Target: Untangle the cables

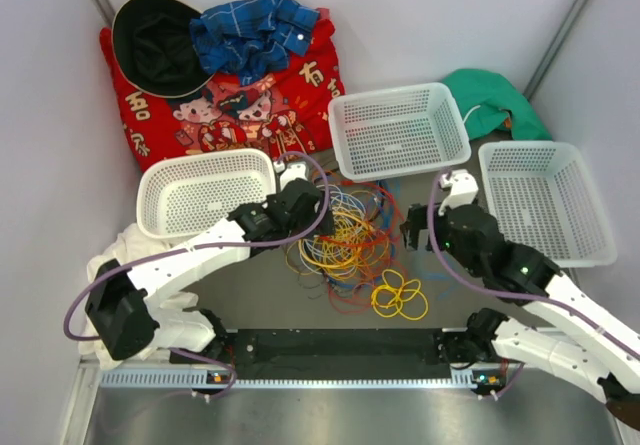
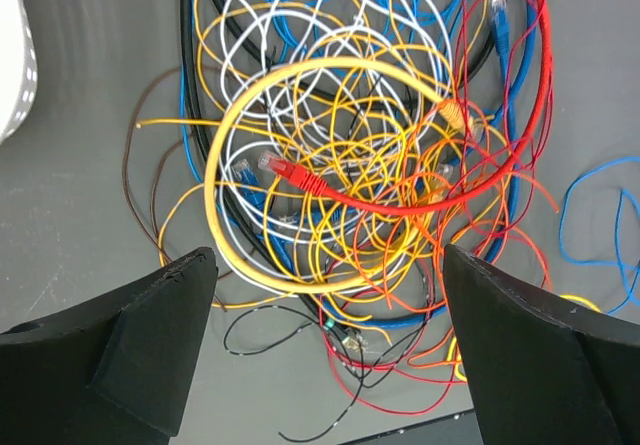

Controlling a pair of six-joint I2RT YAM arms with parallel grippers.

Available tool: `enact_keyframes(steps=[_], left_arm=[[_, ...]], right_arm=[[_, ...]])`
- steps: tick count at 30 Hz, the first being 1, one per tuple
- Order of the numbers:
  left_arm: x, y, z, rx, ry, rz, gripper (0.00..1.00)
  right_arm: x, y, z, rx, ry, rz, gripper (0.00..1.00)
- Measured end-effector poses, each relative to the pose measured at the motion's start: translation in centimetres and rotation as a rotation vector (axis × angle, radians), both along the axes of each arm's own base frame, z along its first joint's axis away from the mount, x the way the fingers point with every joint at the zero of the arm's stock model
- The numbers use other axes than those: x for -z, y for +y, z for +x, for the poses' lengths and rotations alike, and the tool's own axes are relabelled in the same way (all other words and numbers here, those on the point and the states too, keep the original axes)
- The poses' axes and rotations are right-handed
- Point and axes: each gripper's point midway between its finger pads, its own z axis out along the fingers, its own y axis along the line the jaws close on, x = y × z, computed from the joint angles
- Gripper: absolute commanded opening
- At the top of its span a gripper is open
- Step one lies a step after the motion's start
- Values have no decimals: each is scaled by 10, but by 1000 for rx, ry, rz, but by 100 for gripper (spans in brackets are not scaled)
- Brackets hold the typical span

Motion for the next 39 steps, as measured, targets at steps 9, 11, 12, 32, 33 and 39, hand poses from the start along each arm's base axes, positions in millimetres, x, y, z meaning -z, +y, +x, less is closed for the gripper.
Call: enact_keyframes(steps=[9, 11, 12, 32, 33, 39], left_arm=[[16, -4, -11, 65, 39, 2, 98], [21, -3, -13, 72, 49, 5, 98], [24, -2, -14, 75, 53, 8, 98], [37, -5, -25, 79, 97, -35, 96], [34, -5, -25, 79, 92, -40, 95], [28, -5, -25, 80, 77, -55, 96]], right_arm=[[95, 43, -27, -179, 311, -38, 89], [107, 49, -38, -216, 349, -43, 88], [112, 52, -45, -239, 365, -43, 87], [179, 46, -64, -168, 514, -150, 2], [177, 45, -63, -165, 507, -158, 2], [137, 50, -41, -148, 399, -163, 73]])
